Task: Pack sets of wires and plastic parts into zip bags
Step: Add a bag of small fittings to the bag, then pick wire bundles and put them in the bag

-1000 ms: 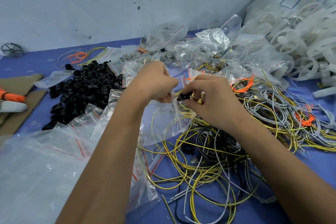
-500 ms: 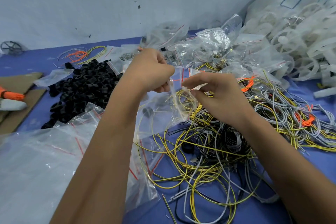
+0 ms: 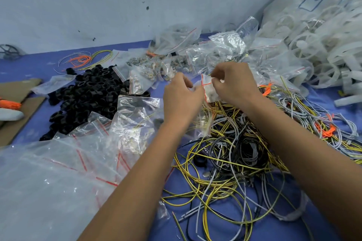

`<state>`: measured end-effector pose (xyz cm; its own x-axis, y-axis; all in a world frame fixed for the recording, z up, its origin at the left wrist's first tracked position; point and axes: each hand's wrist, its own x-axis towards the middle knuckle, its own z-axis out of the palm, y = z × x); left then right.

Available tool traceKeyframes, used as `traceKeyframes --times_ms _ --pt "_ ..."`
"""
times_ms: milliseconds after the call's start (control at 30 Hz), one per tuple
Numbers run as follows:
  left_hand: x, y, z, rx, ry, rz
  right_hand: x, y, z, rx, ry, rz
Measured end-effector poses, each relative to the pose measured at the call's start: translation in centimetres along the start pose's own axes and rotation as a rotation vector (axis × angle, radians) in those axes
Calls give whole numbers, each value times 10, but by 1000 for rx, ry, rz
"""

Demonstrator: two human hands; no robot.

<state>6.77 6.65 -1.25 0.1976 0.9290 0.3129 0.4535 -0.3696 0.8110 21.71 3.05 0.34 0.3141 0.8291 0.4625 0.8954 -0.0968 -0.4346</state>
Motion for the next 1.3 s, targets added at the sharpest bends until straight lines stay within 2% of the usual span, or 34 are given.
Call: traceKeyframes --times_ms 167,367,500,567,633,733,800,867,933,1067,1200,1300 --pt "-5 -20 14 -111 1 -12 37 23 15 -316 -92 46" --pt "-3 -29 18 -177 6 -22 67 48 32 -579 -378 202" --pt "-1 -30 19 -194 17 -40 71 51 38 -571 -348 216" --pt "0 -30 19 -202 16 -44 71 42 36 -497 -258 237" --pt "0 -29 20 -207 14 -40 67 34 25 -319 -76 269" --pt "0 -29 18 -213 16 -42 52 26 4 183 219 298" --pt "1 -29 17 -226 19 -53 32 16 -11 571 346 341" --pt "1 -28 16 -242 28 -71 7 6 -19 885 370 368" --pt "2 -26 15 -267 47 -97 -18 0 -20 1048 312 397" --pt "2 -23 13 -347 98 -151 -53 -5 -20 1197 190 428" --pt "1 -20 10 -392 144 -134 -64 -12 -16 1022 160 283" --pt "2 -19 9 -388 132 -97 -65 -16 -17 1018 170 156"
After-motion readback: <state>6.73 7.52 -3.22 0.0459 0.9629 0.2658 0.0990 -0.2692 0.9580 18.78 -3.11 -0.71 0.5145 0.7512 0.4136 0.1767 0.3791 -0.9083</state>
